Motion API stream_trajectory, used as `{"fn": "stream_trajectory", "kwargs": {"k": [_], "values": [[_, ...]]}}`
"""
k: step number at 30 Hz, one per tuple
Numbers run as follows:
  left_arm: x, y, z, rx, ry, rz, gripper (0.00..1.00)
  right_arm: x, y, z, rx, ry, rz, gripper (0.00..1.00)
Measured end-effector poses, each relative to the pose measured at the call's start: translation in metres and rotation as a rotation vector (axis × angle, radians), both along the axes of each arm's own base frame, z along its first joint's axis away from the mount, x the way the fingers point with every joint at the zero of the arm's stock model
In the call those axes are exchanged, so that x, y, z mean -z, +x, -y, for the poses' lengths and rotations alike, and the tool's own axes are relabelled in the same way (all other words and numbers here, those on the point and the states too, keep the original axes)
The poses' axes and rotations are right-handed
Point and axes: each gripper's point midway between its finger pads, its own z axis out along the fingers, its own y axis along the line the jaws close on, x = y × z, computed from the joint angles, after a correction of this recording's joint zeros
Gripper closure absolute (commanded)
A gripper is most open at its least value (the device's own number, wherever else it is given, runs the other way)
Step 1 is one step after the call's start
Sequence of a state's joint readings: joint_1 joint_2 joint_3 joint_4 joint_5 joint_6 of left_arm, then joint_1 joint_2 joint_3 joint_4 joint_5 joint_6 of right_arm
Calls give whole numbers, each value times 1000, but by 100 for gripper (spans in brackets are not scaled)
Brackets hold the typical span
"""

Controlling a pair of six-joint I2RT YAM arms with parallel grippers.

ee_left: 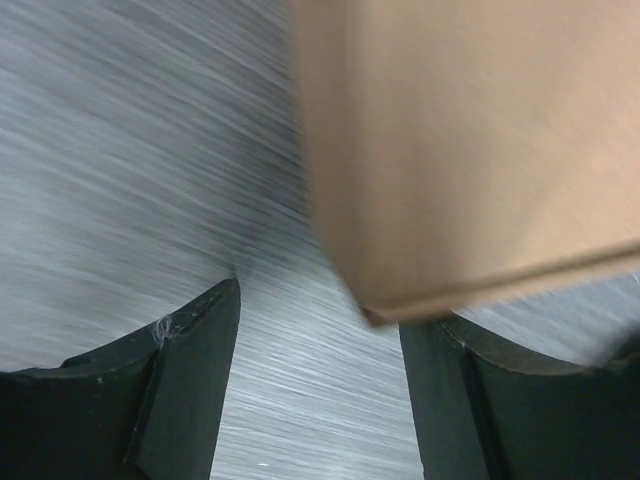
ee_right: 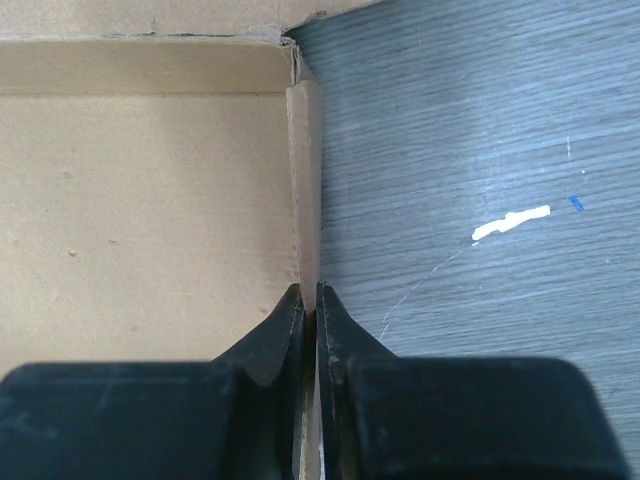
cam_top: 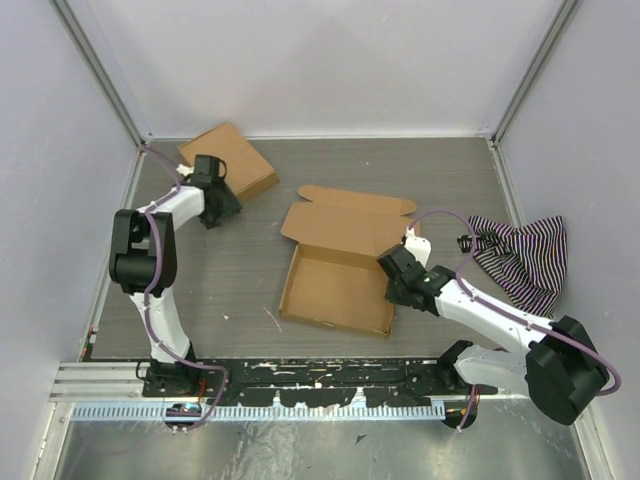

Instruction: Fold the paper box

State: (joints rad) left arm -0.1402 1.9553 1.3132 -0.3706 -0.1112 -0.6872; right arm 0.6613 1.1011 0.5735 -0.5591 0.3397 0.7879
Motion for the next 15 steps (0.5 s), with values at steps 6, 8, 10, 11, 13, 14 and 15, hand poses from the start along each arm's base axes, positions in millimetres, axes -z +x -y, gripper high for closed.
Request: {"fn": "stream_trajectory", "kwargs": {"k": [6,8,10,11,13,14,15], "values": [[-6,-20,-85,-244,48,10,28,-1,12,-7,-23,-29,-13,92],[-14,-28,-99,-290,56,24,29,-1,17,-12,-34,-36,-16,92],[-27,-28,-98,-293,53,59,28,-2,23,-16,-44,-39,-15,92],[-34,-26,-93,-282,53,77,28,-2,25,-18,-50,-40,-17,92],[-49,-24,-78,-244,66,119,29,-2,29,-23,-62,-39,-15,91],[-56,-25,-71,-224,69,145,30,-2,31,-24,-70,-39,-14,91],[-63,-28,-64,-206,67,166,30,-2,33,-26,-79,-41,-14,91]]}}
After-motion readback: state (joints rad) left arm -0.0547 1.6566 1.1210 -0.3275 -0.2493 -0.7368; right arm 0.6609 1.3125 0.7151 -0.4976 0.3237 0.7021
